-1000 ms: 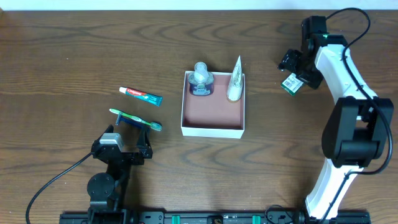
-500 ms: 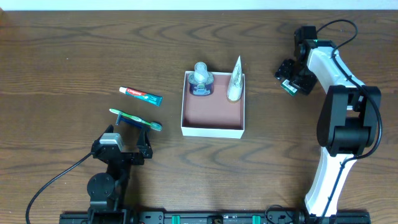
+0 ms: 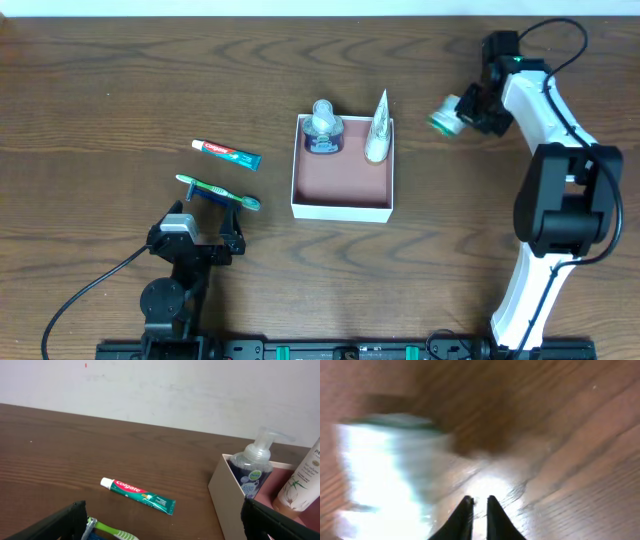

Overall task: Pack container
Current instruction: 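Lift the soap bar box and carry it toward the box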

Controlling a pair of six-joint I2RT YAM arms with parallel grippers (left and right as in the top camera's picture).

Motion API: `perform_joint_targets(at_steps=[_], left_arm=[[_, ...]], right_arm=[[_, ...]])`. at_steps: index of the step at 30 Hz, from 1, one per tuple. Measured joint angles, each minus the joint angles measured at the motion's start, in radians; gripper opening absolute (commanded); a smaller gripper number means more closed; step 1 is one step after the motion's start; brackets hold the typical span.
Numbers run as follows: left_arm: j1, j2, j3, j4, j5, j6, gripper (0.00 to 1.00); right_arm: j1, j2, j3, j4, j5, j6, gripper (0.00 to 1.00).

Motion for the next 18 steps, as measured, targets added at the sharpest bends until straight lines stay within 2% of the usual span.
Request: perform_joint_targets(at_steps=[4, 7, 12, 14, 18], left_arm=[[0.0, 0.0, 0.0, 0.0, 0.0, 0.0, 0.98], [0.0, 0.0, 0.0, 0.0, 0.0, 0.0, 0.98], [0.0, 0.0, 0.0, 0.0, 0.0, 0.0, 0.98], [0.0, 0.0, 0.0, 0.0, 0.0, 0.0, 0.98], [0.0, 0.0, 0.0, 0.0, 0.0, 0.0, 0.98]], right_arm=[[-0.002, 0.038, -0.018, -0.018, -0.006, -0.024, 0.11], [-0.002, 0.047, -0.025, -0.022, -0.008, -0.035, 0.22], [-0.002, 0.047, -0.025, -0.002, -0.029, -0.081, 0.3], [-0.001, 0.047, -0.026, 0.036, -0.067, -0.135, 0.4], [0.013, 0.047, -0.026, 0.117, -0.156, -0.265, 0.7]])
